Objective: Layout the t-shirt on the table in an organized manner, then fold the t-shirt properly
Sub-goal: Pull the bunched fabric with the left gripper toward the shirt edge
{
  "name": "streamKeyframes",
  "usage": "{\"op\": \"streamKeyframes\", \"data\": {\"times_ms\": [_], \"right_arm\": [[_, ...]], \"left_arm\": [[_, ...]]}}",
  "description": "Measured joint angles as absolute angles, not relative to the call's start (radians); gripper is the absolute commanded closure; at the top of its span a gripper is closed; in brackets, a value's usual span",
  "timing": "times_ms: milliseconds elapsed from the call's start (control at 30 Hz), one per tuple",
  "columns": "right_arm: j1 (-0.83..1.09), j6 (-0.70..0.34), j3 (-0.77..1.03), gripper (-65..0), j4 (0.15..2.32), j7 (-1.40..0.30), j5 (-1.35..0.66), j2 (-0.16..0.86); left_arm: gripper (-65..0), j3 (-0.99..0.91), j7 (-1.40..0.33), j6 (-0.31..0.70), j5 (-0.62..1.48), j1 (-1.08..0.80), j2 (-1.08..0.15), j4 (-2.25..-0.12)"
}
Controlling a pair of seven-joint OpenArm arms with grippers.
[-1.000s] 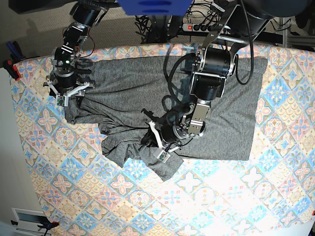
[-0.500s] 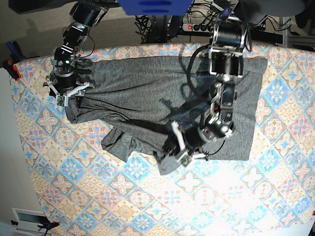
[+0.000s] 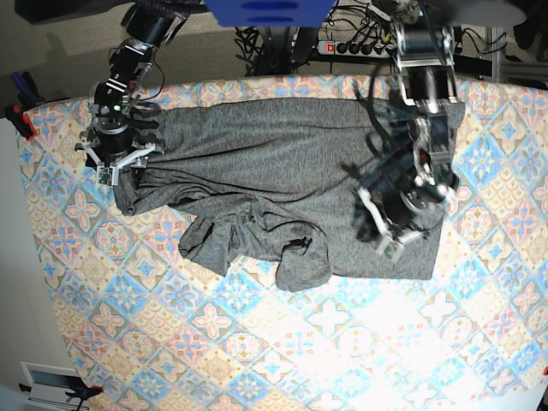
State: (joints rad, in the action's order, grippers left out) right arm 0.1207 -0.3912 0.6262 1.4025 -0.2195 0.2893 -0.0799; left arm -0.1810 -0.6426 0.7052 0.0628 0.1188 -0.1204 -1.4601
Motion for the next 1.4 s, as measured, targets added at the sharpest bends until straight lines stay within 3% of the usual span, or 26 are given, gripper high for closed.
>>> {"op": "streamKeyframes", "data": {"times_ms": [200, 467, 533, 700, 867, 1067, 1233, 1400], "right_arm": [[0.120, -0.395, 0.627, -32.0, 1.445, -0.290, 0.295, -0.081], [0.191, -0.369, 0.630, -32.0, 1.670, -0.482, 0.421, -0.086], [0.202, -0.377, 0.628, -32.0, 1.720, -0.485, 0.420, -0.091], [0.205, -0.374, 0.563, -32.0, 1.793, -0.465, 0.418, -0.091], [0.218, -0.380, 0.547, -32.0, 1.789, -0.480, 0.420, -0.096], [0.216, -0.381, 0.542, -32.0, 1.791, -0.474, 0.419, -0.093], [0.216, -0.380, 0.542, -32.0, 1.791, -0.473, 0.419, -0.092], [0.216, -0.381, 0.540, -32.0, 1.791, -0.473, 0.419, -0.094]], "left_arm": [[-7.7, -0.143, -0.625, 0.689, 0.060, 0.092, -0.122, -1.565], [-26.5, -0.103, -0.629, 0.699, 0.047, 0.139, -0.073, -1.518], [-28.6, -0.102, -0.622, 0.699, 0.010, 0.162, -0.064, -1.480], [-26.7, -0.099, -0.627, 0.700, -0.131, 0.157, -0.061, -1.313], [-19.0, -0.132, -0.503, 0.704, -0.167, 0.172, -0.069, -1.193], [-12.0, -0.394, -0.389, 0.762, -0.104, 0.183, -0.109, -1.053], [-11.4, -0.436, -0.389, 0.735, -0.108, 0.187, -0.244, -1.013], [-11.4, -0.438, -0.363, 0.727, -0.097, 0.158, -0.277, -1.015]]}}
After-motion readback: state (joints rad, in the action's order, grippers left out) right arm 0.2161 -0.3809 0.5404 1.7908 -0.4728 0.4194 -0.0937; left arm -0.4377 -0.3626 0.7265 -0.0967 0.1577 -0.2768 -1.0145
